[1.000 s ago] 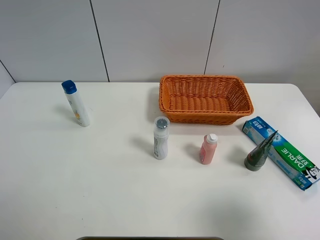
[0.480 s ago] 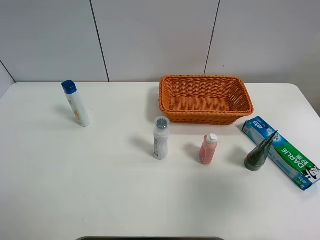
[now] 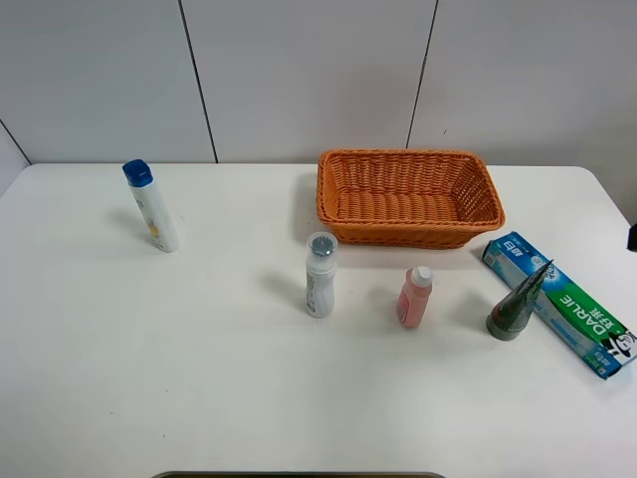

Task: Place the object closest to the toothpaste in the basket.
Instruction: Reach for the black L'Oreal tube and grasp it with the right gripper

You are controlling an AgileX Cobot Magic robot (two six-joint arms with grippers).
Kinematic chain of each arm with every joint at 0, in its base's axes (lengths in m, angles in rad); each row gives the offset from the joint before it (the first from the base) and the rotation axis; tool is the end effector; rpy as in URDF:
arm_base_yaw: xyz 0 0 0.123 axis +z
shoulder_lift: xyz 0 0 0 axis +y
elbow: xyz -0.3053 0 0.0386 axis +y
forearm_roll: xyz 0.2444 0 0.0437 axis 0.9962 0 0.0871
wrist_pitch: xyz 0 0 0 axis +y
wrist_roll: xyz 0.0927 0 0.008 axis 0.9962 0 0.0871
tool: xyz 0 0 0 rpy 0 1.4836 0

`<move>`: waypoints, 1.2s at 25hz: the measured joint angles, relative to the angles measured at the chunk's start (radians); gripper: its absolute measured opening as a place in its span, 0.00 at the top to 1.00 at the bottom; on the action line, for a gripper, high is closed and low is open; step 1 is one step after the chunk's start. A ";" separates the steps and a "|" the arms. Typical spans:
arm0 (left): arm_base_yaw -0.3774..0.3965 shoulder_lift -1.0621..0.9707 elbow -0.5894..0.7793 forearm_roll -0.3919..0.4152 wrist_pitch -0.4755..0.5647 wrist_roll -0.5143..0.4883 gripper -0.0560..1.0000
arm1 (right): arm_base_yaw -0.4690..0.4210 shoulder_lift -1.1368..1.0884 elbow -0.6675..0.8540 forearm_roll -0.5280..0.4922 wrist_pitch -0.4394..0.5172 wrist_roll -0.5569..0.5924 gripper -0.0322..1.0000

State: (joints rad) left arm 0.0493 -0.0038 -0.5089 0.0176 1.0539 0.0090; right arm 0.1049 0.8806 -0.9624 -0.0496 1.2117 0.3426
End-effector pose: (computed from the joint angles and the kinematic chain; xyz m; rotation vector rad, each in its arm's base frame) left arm -0.0304 -0.0001 0.2775 -0.0417 2.0247 0.0579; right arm 0.1220 0.0085 0.3662 0.3036 2.5965 0.0916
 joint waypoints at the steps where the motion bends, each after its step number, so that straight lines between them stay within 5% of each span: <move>1: 0.000 0.000 0.000 0.000 0.000 0.000 0.06 | 0.000 0.039 -0.018 0.000 0.001 0.021 0.36; 20: 0.000 0.000 0.000 0.000 0.000 0.000 0.06 | 0.000 0.567 -0.100 0.076 -0.004 0.220 0.36; 30: 0.000 0.000 0.000 0.000 0.000 0.000 0.06 | 0.000 0.737 -0.100 0.079 -0.097 0.308 0.36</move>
State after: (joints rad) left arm 0.0493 -0.0038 -0.5089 0.0176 1.0539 0.0090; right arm 0.1049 1.6179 -1.0628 0.0291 1.1151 0.6509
